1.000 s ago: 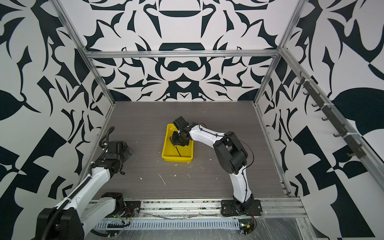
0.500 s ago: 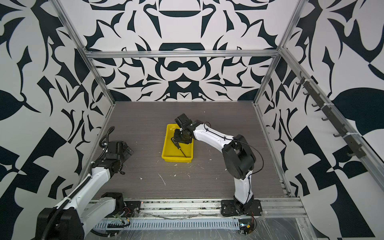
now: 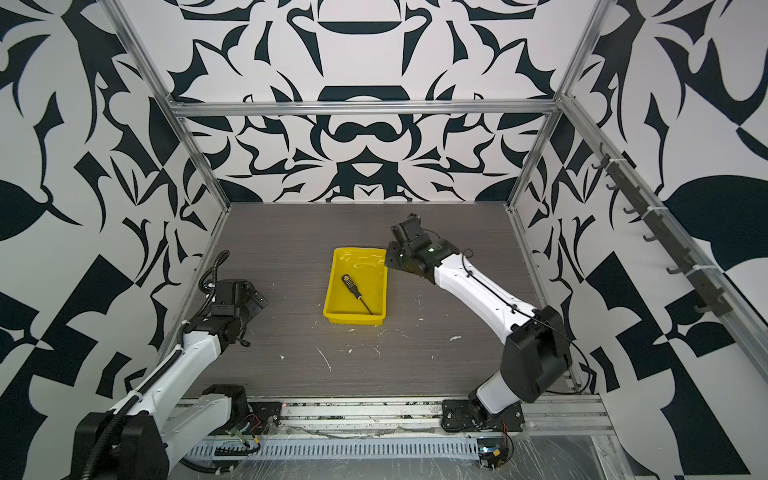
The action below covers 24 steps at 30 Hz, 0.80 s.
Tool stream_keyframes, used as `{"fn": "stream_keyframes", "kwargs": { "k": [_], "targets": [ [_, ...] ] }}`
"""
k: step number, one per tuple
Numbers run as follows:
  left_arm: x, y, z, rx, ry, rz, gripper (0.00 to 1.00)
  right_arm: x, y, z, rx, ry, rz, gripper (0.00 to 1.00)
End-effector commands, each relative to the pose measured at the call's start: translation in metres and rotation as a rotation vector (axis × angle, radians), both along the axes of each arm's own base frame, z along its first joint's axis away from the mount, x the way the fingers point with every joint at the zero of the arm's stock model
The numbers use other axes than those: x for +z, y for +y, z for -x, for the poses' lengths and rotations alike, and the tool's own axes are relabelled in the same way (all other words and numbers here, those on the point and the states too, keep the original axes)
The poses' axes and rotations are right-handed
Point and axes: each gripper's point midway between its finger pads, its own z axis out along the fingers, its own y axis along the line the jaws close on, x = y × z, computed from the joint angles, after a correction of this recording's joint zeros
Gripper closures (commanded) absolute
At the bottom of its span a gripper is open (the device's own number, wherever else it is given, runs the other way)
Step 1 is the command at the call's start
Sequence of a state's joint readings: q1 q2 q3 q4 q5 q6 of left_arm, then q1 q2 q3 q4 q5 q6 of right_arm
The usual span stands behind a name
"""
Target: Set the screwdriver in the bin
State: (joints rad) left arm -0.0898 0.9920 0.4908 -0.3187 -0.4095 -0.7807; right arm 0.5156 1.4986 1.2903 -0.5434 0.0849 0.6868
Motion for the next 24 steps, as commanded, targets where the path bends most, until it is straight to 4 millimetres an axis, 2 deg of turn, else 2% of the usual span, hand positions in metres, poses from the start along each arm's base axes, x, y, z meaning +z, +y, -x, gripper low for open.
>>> {"fn": "stream_keyframes", "kwargs": {
  "k": [1, 3, 4, 7, 10, 14, 17, 20, 24],
  "targets": [
    [0.005, 0.000, 0.000, 0.001, -0.014, 0.005, 0.00, 0.030, -0.071, 0.000, -0.094, -0.105, 0.193, 0.53],
    [0.005, 0.000, 0.000, 0.000, -0.017, 0.007, 0.01, 0.040, -0.111, 0.009, -0.165, -0.150, 0.323, 0.53],
    [0.005, 0.000, 0.000, 0.001, -0.021, 0.007, 0.00, 0.044, -0.124, 0.014, -0.189, -0.170, 0.367, 0.53],
    [0.004, -0.001, -0.002, -0.002, -0.019, 0.010, 0.01, 0.060, -0.152, 0.032, -0.253, -0.270, 0.457, 0.42],
    [0.003, -0.003, -0.003, -0.015, -0.008, 0.014, 0.00, 0.057, -0.159, 0.046, -0.248, -0.369, 0.457, 0.42],
    [0.002, -0.004, -0.004, -0.021, 0.004, 0.016, 0.01, 0.039, -0.167, 0.062, -0.288, -0.520, 0.396, 0.28],
    [0.003, -0.004, -0.003, -0.019, -0.001, 0.015, 0.01, 0.029, -0.170, 0.072, -0.296, -0.657, 0.361, 0.06],
    [0.004, -0.003, -0.003, -0.017, -0.011, 0.015, 0.01, 0.022, -0.178, 0.078, -0.324, -0.753, 0.396, 0.04],
    [0.003, -0.003, -0.002, -0.016, -0.010, 0.016, 0.00, 0.005, -0.188, 0.082, -0.350, -0.790, 0.483, 0.04]
  ]
}}
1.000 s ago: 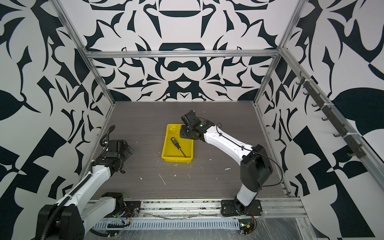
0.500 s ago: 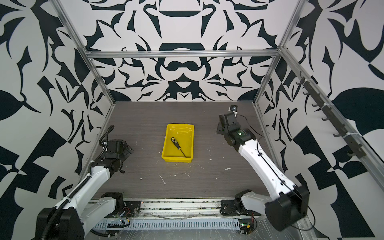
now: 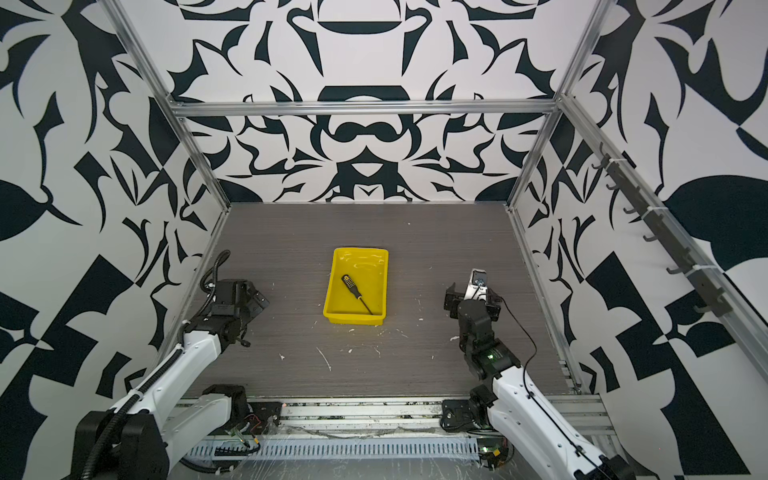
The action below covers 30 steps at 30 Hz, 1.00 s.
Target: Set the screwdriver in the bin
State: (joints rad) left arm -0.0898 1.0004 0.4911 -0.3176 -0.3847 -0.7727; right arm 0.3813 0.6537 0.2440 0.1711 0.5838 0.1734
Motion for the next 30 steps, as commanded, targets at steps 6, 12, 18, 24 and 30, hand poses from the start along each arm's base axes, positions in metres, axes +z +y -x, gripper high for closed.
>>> {"fn": "stream_keyframes", "kwargs": {
  "k": [6, 12, 18, 24, 30],
  "targets": [
    [0.006, 0.001, -0.001, 0.008, -0.021, 0.002, 0.01, 0.015, 0.008, -0.015, 0.047, -0.113, 0.097, 0.00],
    [0.007, 0.001, -0.001, 0.008, -0.029, 0.003, 0.01, -0.001, 0.000, -0.038, -0.025, -0.065, 0.266, 0.01],
    [0.006, 0.001, -0.001, 0.006, -0.018, 0.002, 0.00, -0.018, 0.003, -0.053, -0.060, -0.077, 0.202, 0.01],
    [0.004, 0.001, -0.003, 0.006, -0.004, 0.001, 0.00, -0.029, 0.002, -0.064, -0.085, -0.050, 0.228, 0.00],
    [0.002, 0.001, -0.004, 0.005, 0.013, -0.002, 0.01, -0.030, -0.013, -0.070, -0.173, -0.013, 0.225, 0.00]
  ]
}}
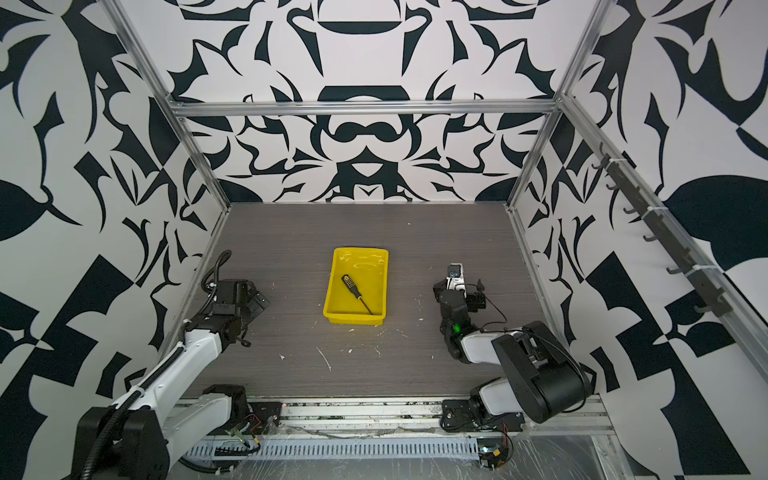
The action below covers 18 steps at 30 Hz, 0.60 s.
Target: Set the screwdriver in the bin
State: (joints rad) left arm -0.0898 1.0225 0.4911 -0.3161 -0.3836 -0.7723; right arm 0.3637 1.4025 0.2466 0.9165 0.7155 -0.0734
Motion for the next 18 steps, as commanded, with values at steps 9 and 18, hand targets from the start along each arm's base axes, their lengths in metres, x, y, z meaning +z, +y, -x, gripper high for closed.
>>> {"fn": "stream_keyframes", "kwargs": {
  "k": [9, 18],
  "targets": [
    [0.003, 0.000, -0.008, 0.001, 0.009, 0.000, 0.00, -0.007, -0.010, -0.025, 0.073, -0.065, -0.134, 0.03],
    [0.000, -0.002, -0.011, -0.016, 0.051, -0.004, 0.00, -0.018, -0.018, -0.037, 0.041, 0.004, -0.137, 0.00]
  ]
}}
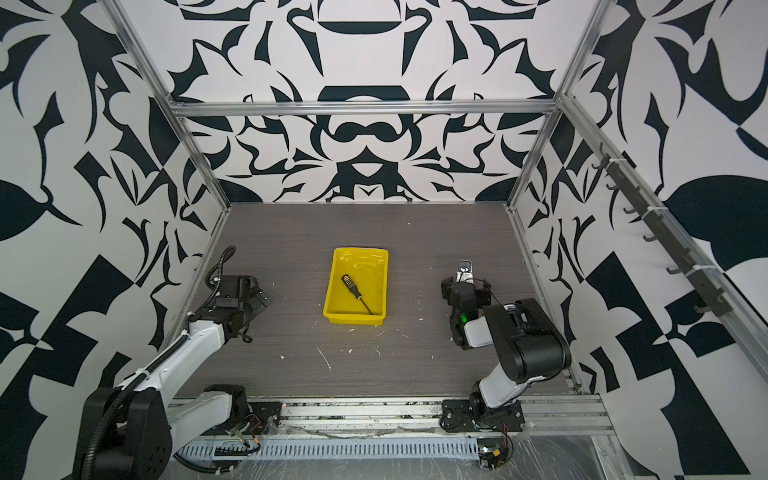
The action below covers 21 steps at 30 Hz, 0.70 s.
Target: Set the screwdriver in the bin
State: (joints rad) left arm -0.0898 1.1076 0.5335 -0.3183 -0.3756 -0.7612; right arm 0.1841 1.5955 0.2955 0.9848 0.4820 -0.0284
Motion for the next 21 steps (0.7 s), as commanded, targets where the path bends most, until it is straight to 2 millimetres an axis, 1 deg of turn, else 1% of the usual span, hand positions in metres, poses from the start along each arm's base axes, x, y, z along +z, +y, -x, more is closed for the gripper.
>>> {"fn": "stream_keyframes", "kwargs": {
  "k": [1, 4, 8, 10, 12, 13, 15, 17, 18, 20, 21],
  "targets": [
    [0.006, 0.000, -0.004, -0.005, 0.003, -0.001, 0.01, 0.022, 0.005, -0.012, 0.013, -0.075, -0.038, 0.00],
    [0.010, -0.004, -0.006, -0.042, 0.001, 0.002, 0.01, 0.022, 0.005, -0.012, 0.015, -0.079, -0.037, 0.00],
    [0.020, -0.008, -0.004, -0.075, -0.045, 0.014, 0.01, 0.022, 0.004, -0.013, 0.012, -0.078, -0.037, 0.00],
    [0.028, -0.020, -0.009, -0.139, -0.130, 0.047, 0.01, 0.022, 0.004, -0.012, 0.013, -0.077, -0.036, 0.00],
    [0.040, -0.032, -0.021, -0.216, -0.275, 0.069, 0.01, 0.022, 0.004, -0.012, 0.012, -0.078, -0.037, 0.00],
    [0.047, -0.034, -0.026, -0.233, -0.348, 0.065, 0.01, 0.023, 0.004, -0.012, 0.011, -0.079, -0.036, 0.00],
    [0.068, -0.027, -0.036, -0.232, -0.493, -0.001, 0.01, 0.022, 0.004, -0.012, 0.012, -0.078, -0.037, 0.00],
    [0.089, -0.014, -0.042, -0.212, -0.555, -0.115, 0.01, 0.022, 0.004, -0.012, 0.013, -0.078, -0.037, 0.00],
    [0.098, -0.003, -0.043, -0.172, -0.562, -0.173, 0.01, 0.022, 0.005, -0.012, 0.014, -0.077, -0.036, 0.00],
    [0.107, 0.017, -0.045, -0.072, -0.551, -0.259, 0.01, 0.022, 0.004, -0.012, 0.013, -0.077, -0.037, 0.00],
    [0.106, 0.024, -0.047, -0.048, -0.538, -0.303, 0.01, 0.022, 0.005, -0.013, 0.015, -0.078, -0.037, 0.00]
  ]
}}
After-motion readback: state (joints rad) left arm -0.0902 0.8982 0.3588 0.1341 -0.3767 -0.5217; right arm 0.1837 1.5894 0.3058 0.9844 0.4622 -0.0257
